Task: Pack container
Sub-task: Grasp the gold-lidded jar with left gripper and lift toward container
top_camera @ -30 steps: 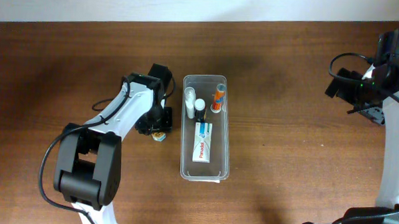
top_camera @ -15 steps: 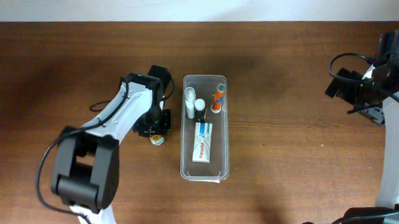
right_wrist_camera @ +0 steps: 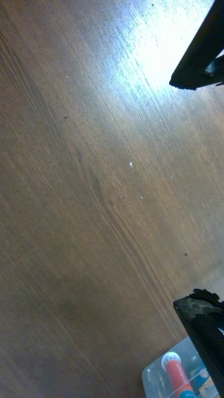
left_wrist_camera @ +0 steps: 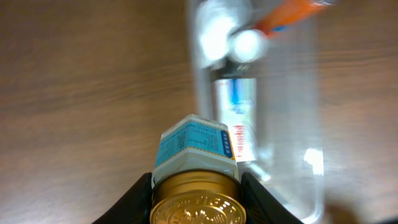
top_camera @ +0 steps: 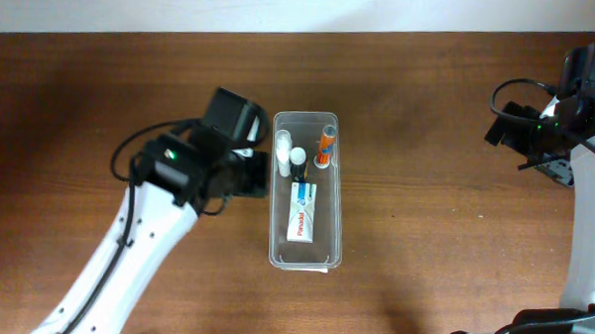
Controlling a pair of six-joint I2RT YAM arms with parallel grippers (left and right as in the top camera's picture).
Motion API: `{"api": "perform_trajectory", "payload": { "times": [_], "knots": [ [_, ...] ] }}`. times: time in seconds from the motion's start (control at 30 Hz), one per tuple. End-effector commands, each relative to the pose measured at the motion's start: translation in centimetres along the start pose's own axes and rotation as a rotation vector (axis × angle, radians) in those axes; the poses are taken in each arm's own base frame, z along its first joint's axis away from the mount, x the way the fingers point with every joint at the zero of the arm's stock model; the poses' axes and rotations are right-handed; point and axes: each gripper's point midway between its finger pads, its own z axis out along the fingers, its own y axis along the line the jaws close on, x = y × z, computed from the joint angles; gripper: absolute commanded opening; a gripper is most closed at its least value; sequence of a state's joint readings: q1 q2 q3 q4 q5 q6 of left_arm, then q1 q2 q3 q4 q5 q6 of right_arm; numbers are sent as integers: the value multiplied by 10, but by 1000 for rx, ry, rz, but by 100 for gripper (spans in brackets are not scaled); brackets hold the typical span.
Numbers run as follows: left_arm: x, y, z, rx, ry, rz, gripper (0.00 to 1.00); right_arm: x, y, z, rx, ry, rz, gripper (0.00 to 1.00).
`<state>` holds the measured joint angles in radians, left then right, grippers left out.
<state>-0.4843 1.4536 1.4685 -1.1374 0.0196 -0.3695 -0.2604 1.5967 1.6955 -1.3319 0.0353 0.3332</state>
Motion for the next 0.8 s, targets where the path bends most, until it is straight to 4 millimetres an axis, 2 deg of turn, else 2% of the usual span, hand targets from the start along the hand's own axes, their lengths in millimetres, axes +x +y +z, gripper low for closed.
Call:
{"api": "perform_trajectory", "payload": {
  "times": [0.0, 0.17, 0.27, 0.5, 0.53, 0.57, 0.77],
  "knots": [
    [-3, -24, 0, 6, -43, 19, 25, 1, -1, 4, 3, 12, 2, 99],
    [-1, -63, 22, 53, -41, 93, 25, 1, -1, 4, 3, 12, 2, 98],
    [5, -74, 46, 37, -1, 85, 25, 1, -1, 4, 3, 12, 2, 98],
    [23, -74, 112, -35, 135, 104, 25, 1, -1, 4, 3, 12, 2, 98],
    [24, -74, 115, -38, 142, 105, 25, 1, -1, 4, 3, 12, 2, 98],
    [29, -74, 129, -50, 170, 108, 25, 1, -1, 4, 3, 12, 2, 98],
    [36, -81, 151, -23, 209, 116, 25, 1, -1, 4, 3, 12, 2, 98]
  ]
}}
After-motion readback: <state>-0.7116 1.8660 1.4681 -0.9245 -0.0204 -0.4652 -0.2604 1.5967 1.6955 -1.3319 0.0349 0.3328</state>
